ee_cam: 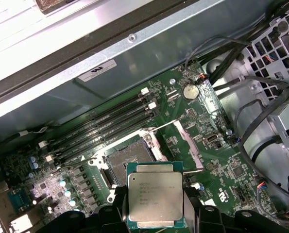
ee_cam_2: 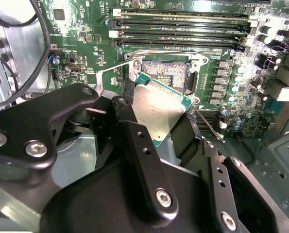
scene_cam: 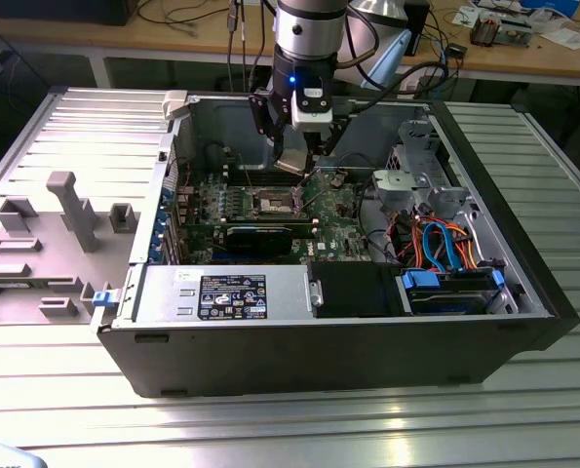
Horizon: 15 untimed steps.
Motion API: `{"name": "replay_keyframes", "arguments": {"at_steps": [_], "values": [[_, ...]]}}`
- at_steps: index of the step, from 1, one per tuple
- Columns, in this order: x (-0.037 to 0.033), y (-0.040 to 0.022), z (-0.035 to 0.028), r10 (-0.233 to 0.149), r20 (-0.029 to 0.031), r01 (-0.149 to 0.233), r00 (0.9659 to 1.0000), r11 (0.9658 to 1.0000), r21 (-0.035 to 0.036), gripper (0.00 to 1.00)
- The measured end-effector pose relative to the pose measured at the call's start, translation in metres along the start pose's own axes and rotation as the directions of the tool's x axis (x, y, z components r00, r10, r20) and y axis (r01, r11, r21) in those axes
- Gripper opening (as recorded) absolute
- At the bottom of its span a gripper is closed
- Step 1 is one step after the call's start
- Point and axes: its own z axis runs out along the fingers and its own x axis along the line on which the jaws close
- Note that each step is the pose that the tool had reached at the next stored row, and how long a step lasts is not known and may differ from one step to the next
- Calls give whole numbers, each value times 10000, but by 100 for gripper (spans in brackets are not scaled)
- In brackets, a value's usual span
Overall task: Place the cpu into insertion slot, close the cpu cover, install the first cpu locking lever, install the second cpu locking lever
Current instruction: 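Place the cpu into insertion slot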
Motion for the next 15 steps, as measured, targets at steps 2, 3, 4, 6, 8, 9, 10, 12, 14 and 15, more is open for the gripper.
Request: {"name": "replay_keyframes", "arguments": {"at_steps": [2, 3, 4, 6, 8, 9, 10, 12, 14, 15], "values": [[0, 0, 0, 15, 1, -15, 10000, 10000, 0, 55], [0, 0, 0, 23, 1, -23, 10000, 10000, 0, 55], [0, 0, 0, 30, 1, -30, 10000, 10000, -1, 55], [0, 0, 0, 46, 1, -46, 10000, 10000, -1, 55], [0, 0, 0, 65, 2, -65, 10000, 10000, -1, 55], [0, 0, 0, 77, 2, -77, 10000, 10000, -2, 55], [0, 0, 0, 86, 2, -86, 10000, 10000, -2, 55], [0, 0, 0, 105, 3, -105, 9999, 9999, -2, 55], [0, 0, 0, 119, 2, -119, 9999, 9999, -2, 55], [0, 0, 0, 128, 3, -128, 9999, 9999, -3, 55]]}}
